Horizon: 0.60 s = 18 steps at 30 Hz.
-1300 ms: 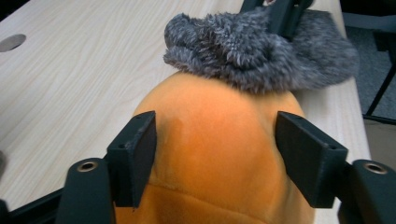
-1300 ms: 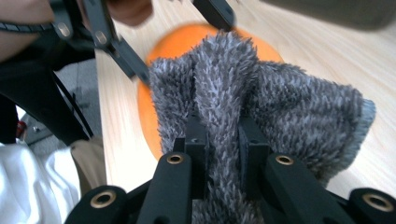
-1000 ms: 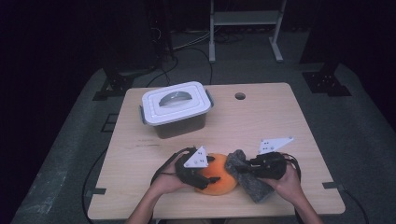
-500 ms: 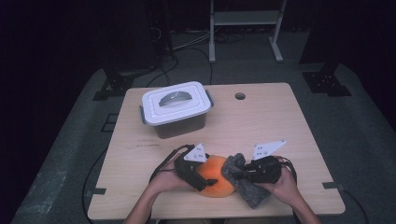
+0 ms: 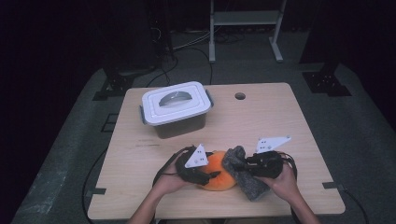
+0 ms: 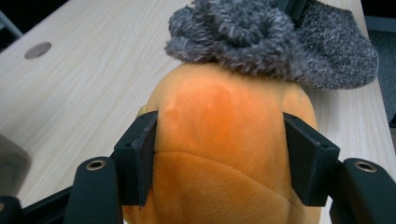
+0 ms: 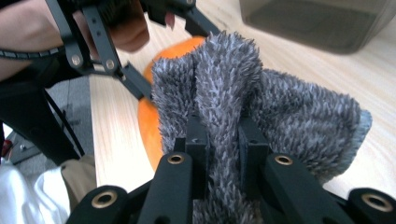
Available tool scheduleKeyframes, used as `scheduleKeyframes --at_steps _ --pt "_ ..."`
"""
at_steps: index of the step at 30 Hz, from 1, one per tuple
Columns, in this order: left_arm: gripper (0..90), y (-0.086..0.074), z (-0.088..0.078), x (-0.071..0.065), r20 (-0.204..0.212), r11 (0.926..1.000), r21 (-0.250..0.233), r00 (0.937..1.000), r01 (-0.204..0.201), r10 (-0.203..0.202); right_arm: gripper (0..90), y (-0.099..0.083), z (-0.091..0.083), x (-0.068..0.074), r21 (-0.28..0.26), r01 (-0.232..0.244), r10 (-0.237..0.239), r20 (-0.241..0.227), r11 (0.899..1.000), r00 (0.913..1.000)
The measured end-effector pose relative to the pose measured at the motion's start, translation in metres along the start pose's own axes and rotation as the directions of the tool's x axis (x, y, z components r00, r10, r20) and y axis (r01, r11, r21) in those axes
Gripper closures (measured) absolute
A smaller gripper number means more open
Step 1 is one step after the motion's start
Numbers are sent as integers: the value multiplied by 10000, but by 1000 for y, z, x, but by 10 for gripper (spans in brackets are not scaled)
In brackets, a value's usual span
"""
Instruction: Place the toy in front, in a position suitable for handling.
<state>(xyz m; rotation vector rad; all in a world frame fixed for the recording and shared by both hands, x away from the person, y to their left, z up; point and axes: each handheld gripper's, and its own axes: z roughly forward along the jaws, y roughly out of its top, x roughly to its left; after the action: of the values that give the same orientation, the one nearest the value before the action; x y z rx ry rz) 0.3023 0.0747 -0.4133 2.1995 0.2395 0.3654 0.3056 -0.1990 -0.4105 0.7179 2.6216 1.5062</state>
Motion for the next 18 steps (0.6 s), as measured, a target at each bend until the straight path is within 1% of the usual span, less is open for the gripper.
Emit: scheduleKeyframes --at_steps 1,2,3,5,6,7,8,11,12,14,15,16,17,18 --pt "341 -2 0 1 62 10000 15 10000 45 -45 774 -1 0 0 113 15 -15 44 9999 10000" --pt "334 -3 -1 1 93 9998 0 9998 181 -181 773 -3 0 -1 285 15 -18 116 9996 9999" --pt "330 -3 -1 1 125 9998 0 9997 207 -207 773 -5 0 -3 407 -38 33 134 9992 9999" --pt "321 -3 -1 1 137 9998 2 9997 197 -197 772 -11 -3 -7 593 -238 229 158 9980 9996" --pt "317 -3 -1 1 126 9999 52 9998 126 -127 772 -12 -4 -8 628 -305 293 199 9976 9994" --pt "315 -3 -1 0 66 10000 44 10000 71 -71 772 -12 -5 -8 581 -327 315 210 9978 9993" --pt "313 -3 -1 0 64 10000 38 9999 82 -82 771 -10 -7 -8 400 -392 385 184 9984 9991" --pt "309 -3 -2 0 91 10000 59 10000 5 -6 771 -2 -5 -5 -95 -321 322 42 9994 9995" --pt "302 -3 -2 0 103 9999 109 9999 -22 21 771 1 -3 -4 -111 -270 270 13 9996 9996" --pt "258 -2 -3 1 210 9998 150 9997 129 -132 771 2 3 -1 57 -151 151 -41 9999 9999" --pt "232 -2 -3 1 210 9998 150 9997 129 -132 771 2 3 -1 57 -151 151 -41 9999 9999" --pt "191 -1 -4 4 469 9995 189 9986 235 -244 771 0 6 1 242 4 3 -291 9997 9996" --pt "174 0 -4 4 546 9994 103 9979 339 -344 771 -1 7 3 310 124 -113 -338 9994 9994" --pt "142 0 -4 4 546 9994 103 9979 339 -344 771 -1 7 3 310 124 -113 -338 9994 9994"
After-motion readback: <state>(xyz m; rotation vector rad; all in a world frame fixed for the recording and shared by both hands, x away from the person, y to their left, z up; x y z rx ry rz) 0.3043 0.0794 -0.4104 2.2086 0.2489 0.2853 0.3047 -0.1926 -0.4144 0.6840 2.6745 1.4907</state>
